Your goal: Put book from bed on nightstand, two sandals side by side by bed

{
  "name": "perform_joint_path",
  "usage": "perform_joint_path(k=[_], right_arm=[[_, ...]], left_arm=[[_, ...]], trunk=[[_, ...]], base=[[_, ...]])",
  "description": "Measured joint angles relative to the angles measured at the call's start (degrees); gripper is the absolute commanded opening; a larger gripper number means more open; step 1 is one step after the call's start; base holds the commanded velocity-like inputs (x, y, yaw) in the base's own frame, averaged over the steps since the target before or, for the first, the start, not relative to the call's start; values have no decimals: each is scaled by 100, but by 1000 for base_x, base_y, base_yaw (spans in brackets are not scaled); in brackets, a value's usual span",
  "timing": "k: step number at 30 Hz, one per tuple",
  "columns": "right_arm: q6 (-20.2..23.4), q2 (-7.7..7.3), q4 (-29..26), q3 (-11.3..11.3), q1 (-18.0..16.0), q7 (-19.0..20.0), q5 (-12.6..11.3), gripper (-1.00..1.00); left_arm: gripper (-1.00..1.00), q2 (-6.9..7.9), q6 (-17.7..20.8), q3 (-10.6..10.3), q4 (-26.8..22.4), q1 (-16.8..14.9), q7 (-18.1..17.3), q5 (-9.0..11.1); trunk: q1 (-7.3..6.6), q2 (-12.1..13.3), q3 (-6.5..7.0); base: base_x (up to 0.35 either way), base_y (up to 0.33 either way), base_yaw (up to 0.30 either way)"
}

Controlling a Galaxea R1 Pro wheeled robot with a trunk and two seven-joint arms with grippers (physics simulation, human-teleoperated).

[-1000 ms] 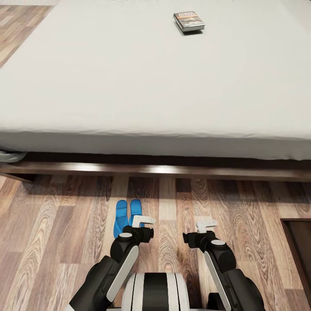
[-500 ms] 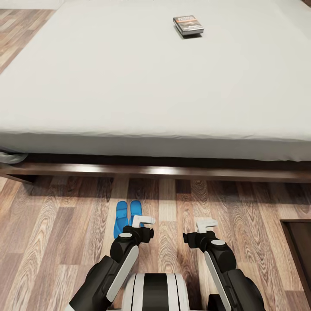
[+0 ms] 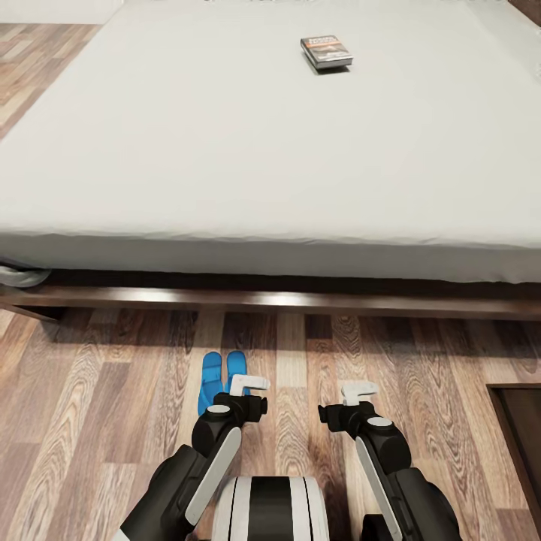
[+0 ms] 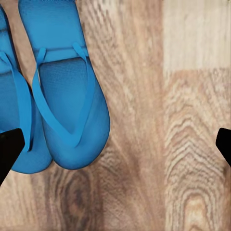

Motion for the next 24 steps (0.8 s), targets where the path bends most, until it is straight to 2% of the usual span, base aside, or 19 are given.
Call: perform_joint_path(k=[24], right_arm=[[0,8,22,14,1,1,-2,100]], left_arm=[[100,0,0,0,0,-1,-1,-4]], trunk=[[0,0,168]], base=[[0,0,0]])
